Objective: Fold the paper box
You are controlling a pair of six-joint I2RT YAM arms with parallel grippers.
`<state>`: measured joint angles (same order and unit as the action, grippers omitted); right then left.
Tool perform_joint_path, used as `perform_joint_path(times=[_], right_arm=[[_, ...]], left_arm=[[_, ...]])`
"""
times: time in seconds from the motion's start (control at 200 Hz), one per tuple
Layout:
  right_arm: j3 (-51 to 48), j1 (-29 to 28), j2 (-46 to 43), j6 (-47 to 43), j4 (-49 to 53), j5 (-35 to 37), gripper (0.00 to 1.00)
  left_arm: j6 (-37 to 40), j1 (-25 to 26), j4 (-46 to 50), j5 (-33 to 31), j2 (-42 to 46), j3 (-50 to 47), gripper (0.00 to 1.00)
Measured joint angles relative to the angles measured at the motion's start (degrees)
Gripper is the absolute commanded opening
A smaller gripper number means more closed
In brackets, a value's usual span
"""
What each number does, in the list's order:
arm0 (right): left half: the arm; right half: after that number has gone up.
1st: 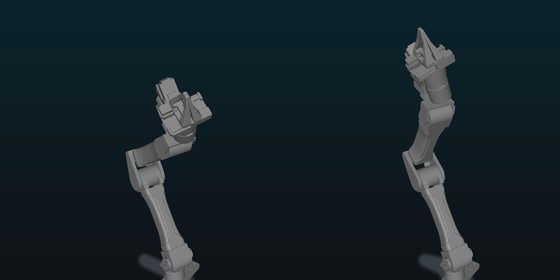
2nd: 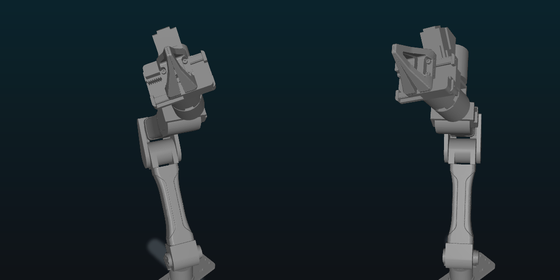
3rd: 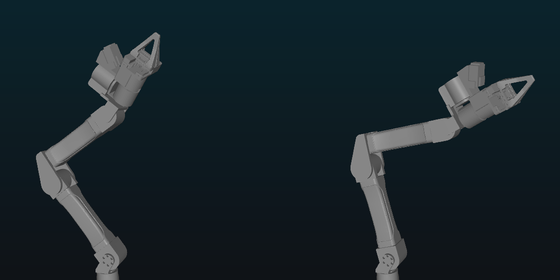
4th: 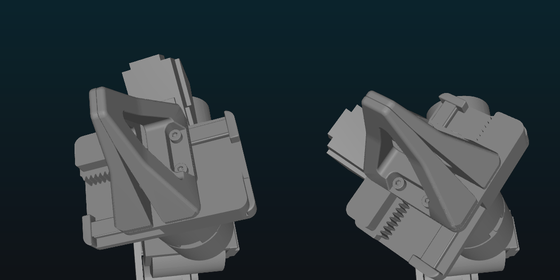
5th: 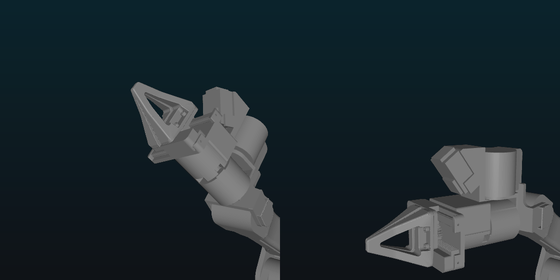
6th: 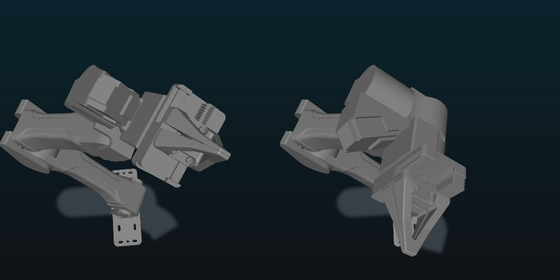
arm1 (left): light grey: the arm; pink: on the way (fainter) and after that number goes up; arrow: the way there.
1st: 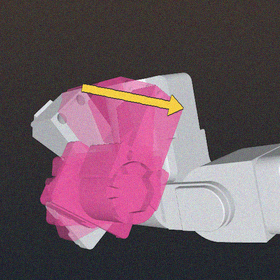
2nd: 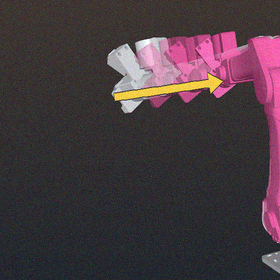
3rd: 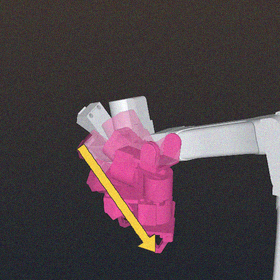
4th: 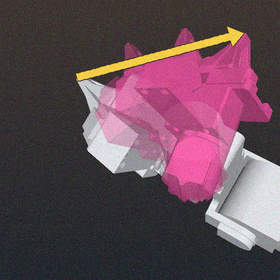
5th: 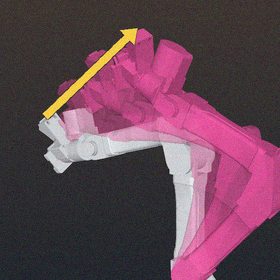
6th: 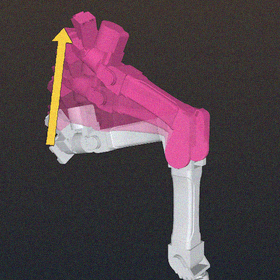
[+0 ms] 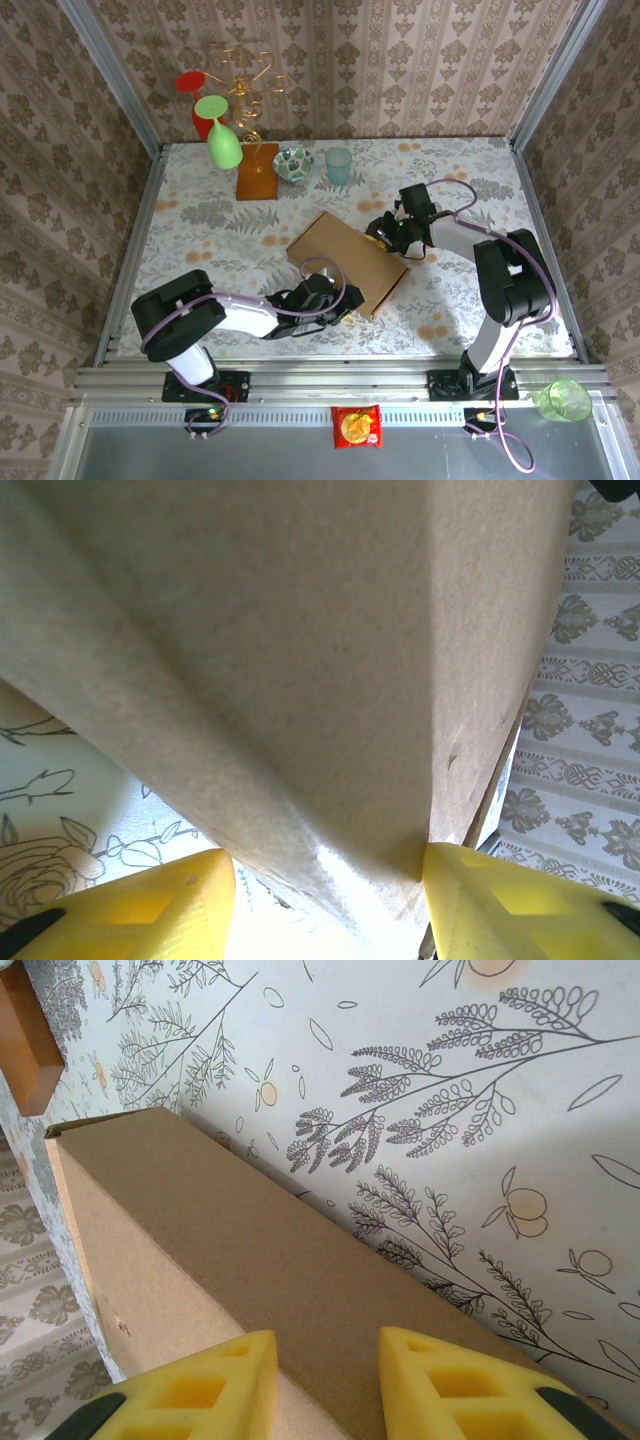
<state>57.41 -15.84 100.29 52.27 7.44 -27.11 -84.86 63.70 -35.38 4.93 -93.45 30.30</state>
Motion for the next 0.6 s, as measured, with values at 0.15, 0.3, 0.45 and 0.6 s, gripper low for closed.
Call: perform_joint_path(times=[0.15,0.3,0.45,0.6], right_arm=[[-3.2,0.2,-2.5,3.6,-2.1,1.0,0.31],[-6.6,0.5,-5.8,8.4,-5.1,3.2,0.30],[-7.5,0.7,-6.4,11.0,-6.9,4.2,0.31],[-8.5,1.5,-6.4,11.0,-7.0,4.4,0.32]], left_arm=[[0.2,-0.6,2.1,-0.5,1.5,-0.1,0.51],[0.7,-2.5,2.0,0.0,1.7,-0.4,0.50],[1.1,-3.4,1.2,0.4,1.3,-0.4,0.46],[2.1,-3.5,1.7,0.4,1.6,-0.4,0.39]])
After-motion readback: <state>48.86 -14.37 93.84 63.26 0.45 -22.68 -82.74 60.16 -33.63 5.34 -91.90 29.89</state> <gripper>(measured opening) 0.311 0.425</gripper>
